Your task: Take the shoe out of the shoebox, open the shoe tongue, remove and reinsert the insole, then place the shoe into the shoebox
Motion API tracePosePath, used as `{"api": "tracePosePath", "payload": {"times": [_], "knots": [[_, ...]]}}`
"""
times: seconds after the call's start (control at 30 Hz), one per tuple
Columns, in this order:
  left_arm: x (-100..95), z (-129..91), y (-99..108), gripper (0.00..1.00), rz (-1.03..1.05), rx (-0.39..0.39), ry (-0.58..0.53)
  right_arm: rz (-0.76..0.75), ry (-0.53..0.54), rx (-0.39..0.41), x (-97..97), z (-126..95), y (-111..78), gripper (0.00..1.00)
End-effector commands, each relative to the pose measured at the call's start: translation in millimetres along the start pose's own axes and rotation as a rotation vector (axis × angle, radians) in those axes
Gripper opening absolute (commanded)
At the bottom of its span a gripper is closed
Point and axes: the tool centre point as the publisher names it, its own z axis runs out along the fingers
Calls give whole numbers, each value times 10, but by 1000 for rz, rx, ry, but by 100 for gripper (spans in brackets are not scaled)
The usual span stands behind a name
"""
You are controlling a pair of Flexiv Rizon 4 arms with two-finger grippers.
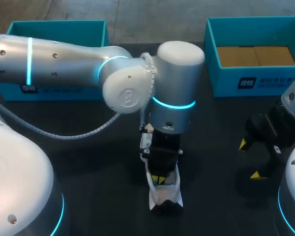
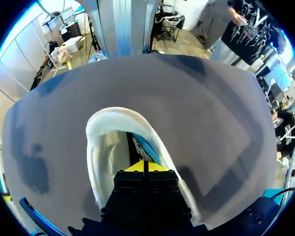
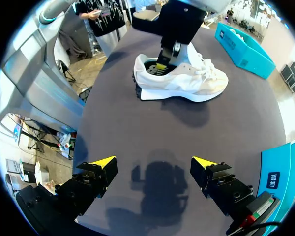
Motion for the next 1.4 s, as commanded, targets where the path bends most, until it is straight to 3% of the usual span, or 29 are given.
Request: {"api": "tracePosePath", "payload": {"times": [0.03,0.17,0.33,0.7,0.87,1.13,1.4], "knots": [[-148,232,37,0,-7,11,68,1,-2,2,7,9,4,100],[-142,363,32,0,-17,10,87,1,-2,2,7,9,4,100],[-152,453,32,0,-61,-55,63,1,-2,2,7,9,4,100],[66,-191,-99,0,-88,-96,-67,1,-2,2,7,9,4,100],[125,-371,-127,0,-100,-142,-105,1,-2,2,7,9,4,100],[134,-355,-84,0,-156,-215,-88,1,-2,2,7,9,4,100],[81,-275,85,0,-195,-236,-115,1,-2,2,7,9,4,100]]}}
